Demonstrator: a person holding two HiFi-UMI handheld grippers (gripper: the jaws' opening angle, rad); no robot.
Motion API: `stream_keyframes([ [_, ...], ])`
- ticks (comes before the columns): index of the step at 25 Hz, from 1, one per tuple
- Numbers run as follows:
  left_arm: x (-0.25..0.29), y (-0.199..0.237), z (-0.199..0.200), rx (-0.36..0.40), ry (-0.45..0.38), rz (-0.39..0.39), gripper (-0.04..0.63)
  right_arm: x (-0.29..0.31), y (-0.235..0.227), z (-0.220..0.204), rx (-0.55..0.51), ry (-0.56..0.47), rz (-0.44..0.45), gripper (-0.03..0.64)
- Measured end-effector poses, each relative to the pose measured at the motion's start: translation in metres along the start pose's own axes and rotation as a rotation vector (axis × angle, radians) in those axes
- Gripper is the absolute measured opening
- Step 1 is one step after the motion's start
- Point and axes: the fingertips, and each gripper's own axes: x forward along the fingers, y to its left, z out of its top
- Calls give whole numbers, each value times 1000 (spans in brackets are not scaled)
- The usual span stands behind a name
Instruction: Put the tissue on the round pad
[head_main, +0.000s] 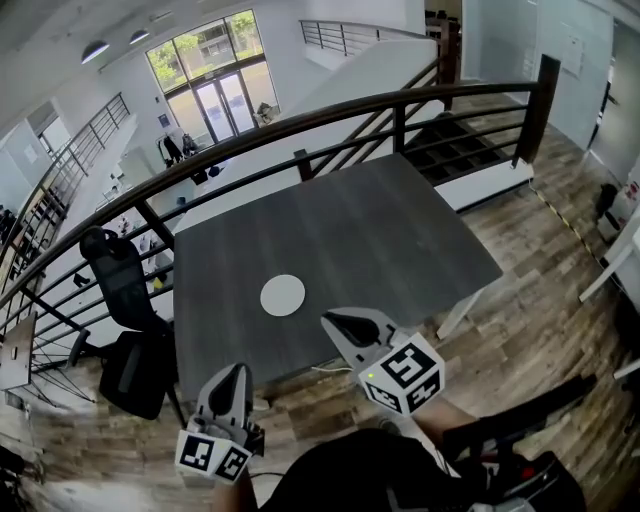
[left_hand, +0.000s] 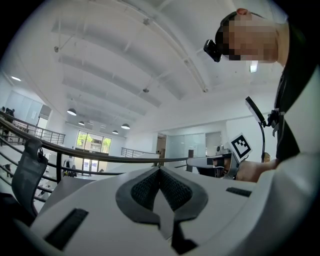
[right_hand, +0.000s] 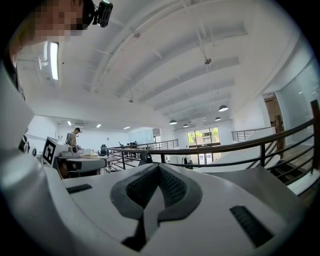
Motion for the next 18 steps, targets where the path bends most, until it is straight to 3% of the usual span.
stream_keyframes([
  [18, 12, -36, -3, -11, 6, 11, 3, -27, -22, -3, 27, 13, 7, 0],
])
